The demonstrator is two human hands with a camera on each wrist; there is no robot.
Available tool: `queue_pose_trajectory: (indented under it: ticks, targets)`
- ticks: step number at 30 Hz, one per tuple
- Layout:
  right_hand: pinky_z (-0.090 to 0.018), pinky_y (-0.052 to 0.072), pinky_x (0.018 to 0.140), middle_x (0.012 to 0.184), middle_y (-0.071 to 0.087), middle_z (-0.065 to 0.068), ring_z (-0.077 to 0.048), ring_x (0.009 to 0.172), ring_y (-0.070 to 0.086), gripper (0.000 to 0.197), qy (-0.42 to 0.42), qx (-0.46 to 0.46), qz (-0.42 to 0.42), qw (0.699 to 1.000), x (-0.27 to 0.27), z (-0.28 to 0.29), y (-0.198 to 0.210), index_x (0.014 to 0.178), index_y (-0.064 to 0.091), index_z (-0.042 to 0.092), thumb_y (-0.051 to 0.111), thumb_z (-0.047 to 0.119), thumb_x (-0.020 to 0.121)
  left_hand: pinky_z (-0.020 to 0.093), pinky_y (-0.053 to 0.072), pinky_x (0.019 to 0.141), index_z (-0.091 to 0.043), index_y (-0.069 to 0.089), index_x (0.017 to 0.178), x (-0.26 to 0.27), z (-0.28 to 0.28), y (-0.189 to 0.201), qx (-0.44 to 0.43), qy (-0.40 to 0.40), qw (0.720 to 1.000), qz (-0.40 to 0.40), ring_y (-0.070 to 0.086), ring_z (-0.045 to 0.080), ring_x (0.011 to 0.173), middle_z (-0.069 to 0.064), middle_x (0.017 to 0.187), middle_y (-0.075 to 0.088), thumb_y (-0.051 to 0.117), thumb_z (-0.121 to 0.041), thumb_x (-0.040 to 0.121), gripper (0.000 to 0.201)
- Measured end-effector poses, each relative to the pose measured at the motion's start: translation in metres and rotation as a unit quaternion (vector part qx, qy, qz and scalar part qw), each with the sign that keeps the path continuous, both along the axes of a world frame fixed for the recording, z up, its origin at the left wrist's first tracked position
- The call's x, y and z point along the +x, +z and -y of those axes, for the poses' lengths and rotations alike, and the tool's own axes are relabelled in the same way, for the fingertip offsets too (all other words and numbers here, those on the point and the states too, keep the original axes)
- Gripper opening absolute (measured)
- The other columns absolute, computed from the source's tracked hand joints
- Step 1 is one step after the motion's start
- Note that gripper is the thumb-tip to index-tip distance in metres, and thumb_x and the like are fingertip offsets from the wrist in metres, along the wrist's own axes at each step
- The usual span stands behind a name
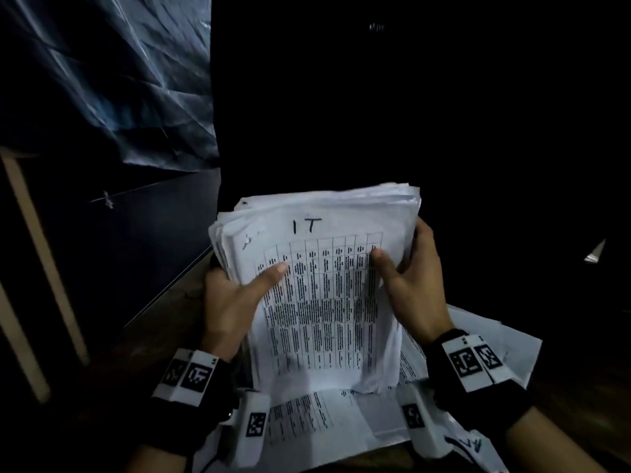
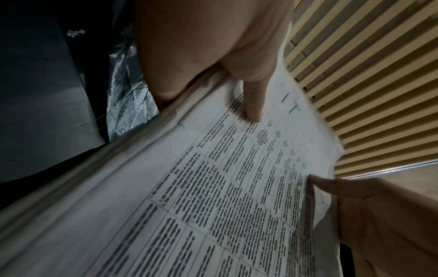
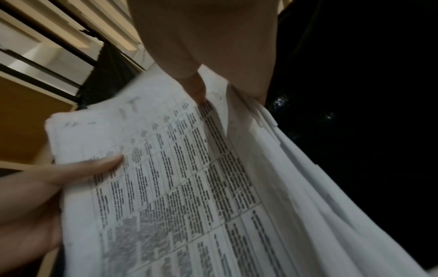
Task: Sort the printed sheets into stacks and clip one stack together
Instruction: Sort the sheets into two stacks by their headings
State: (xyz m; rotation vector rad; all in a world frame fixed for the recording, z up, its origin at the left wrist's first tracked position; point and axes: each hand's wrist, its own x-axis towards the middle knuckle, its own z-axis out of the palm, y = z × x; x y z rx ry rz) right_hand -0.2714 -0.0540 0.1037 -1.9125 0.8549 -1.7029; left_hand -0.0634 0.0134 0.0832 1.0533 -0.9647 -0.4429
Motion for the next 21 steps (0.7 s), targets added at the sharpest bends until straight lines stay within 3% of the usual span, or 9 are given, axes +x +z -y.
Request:
queue_pose_trajectory:
  ticks: [2, 6, 9, 11, 13, 15, 18, 20, 21]
  targets:
    - [-0.023, 0.052, 0.090, 0.109, 0.060, 0.009, -0.004, 0.102, 0.060, 0.043, -0.015, -0.014, -0.004, 1.000, 0.004, -0.003, 0.007, 0.127, 0.045, 0.010, 0.062, 0.011, 0.088, 0.024, 0.057, 0.067, -0.009, 0.068, 0.090, 0.001, 0.002, 0.010, -0.012, 0.026, 0.999, 0.027, 0.072, 0.008, 0.080, 0.003, 0.089, 0.073, 0.083, -0.016, 0.067, 0.028]
    - [0.001, 0.042, 0.069, 0.090, 0.052, 0.023, 0.017, 0.079, 0.055, 0.028, -0.040, -0.077, -0.014, 0.996, 0.013, -0.012, 0.019, 0.117, 0.051, 0.005, 0.055, 0.001, 0.090, 0.016, 0.052, 0.062, -0.007, 0.061, 0.081, -0.006, 0.003, 0.032, -0.037, 0.089, 0.994, 0.051, 0.064, 0.006, 0.071, 0.002, 0.083, 0.066, 0.085, -0.019, 0.066, 0.030]
    - [-0.004, 0.044, 0.071, 0.097, 0.055, 0.017, 0.011, 0.085, 0.057, 0.034, -0.040, -0.070, -0.005, 0.997, 0.013, -0.016, 0.021, 0.123, 0.046, 0.008, 0.057, 0.010, 0.090, 0.007, 0.050, 0.070, -0.024, 0.061, 0.089, -0.004, 0.002, 0.035, -0.062, 0.068, 0.995, 0.039, 0.066, -0.010, 0.078, -0.011, 0.091, 0.067, 0.086, -0.017, 0.064, 0.035]
    - [-0.016, 0.049, 0.088, 0.114, 0.058, 0.009, -0.002, 0.104, 0.058, 0.045, -0.021, -0.016, -0.023, 0.999, 0.011, -0.013, 0.009, 0.129, 0.042, 0.012, 0.061, 0.021, 0.090, 0.029, 0.054, 0.092, -0.015, 0.059, 0.115, 0.004, 0.004, 0.019, 0.002, 0.037, 0.999, 0.007, 0.067, 0.010, 0.106, 0.002, 0.111, 0.068, 0.091, -0.041, 0.048, 0.079]
    - [-0.034, 0.051, 0.097, 0.119, 0.060, 0.001, -0.014, 0.110, 0.059, 0.043, 0.001, 0.078, -0.050, 0.996, 0.007, -0.005, -0.011, 0.128, 0.043, 0.012, 0.061, 0.018, 0.089, 0.052, 0.049, 0.098, -0.003, 0.051, 0.125, 0.010, 0.004, -0.009, 0.102, 0.010, 0.995, 0.005, 0.061, 0.033, 0.111, 0.013, 0.106, 0.068, 0.089, -0.052, 0.041, 0.105]
    - [-0.046, 0.051, 0.097, 0.113, 0.065, -0.003, -0.020, 0.106, 0.062, 0.032, 0.009, 0.134, -0.070, 0.989, 0.006, 0.002, -0.029, 0.121, 0.052, 0.010, 0.058, 0.011, 0.090, 0.055, 0.051, 0.092, 0.000, 0.057, 0.116, 0.012, 0.002, -0.037, 0.171, -0.013, 0.984, 0.045, 0.063, 0.031, 0.103, 0.016, 0.096, 0.068, 0.087, -0.050, 0.052, 0.086]
    - [-0.049, 0.052, 0.094, 0.107, 0.068, -0.007, -0.024, 0.101, 0.065, 0.022, 0.015, 0.151, -0.073, 0.986, 0.008, 0.011, -0.037, 0.113, 0.059, 0.009, 0.056, 0.011, 0.091, 0.031, 0.053, 0.070, -0.002, 0.064, 0.094, 0.017, 0.001, -0.051, 0.153, 0.029, 0.981, 0.114, 0.067, 0.023, 0.081, 0.004, 0.081, 0.068, 0.077, -0.033, 0.076, 0.038]
    - [-0.049, 0.054, 0.088, 0.102, 0.068, -0.009, -0.024, 0.094, 0.066, 0.018, 0.007, 0.147, -0.107, 0.983, 0.009, 0.020, -0.038, 0.105, 0.059, 0.009, 0.061, 0.017, 0.089, 0.021, 0.046, 0.057, -0.009, 0.064, 0.076, 0.026, -0.001, -0.042, 0.127, 0.061, 0.979, 0.147, 0.064, 0.005, 0.061, -0.012, 0.060, 0.064, 0.068, -0.015, 0.085, 0.012]
    - [-0.049, 0.055, 0.084, 0.097, 0.067, -0.009, -0.023, 0.087, 0.065, 0.018, -0.008, 0.155, -0.145, 0.977, 0.008, 0.026, -0.040, 0.100, 0.057, 0.010, 0.063, 0.021, 0.087, 0.017, 0.045, 0.051, -0.012, 0.062, 0.070, 0.030, -0.005, -0.032, 0.118, 0.079, 0.978, 0.154, 0.060, -0.003, 0.052, -0.015, 0.048, 0.062, 0.067, -0.012, 0.086, 0.017]
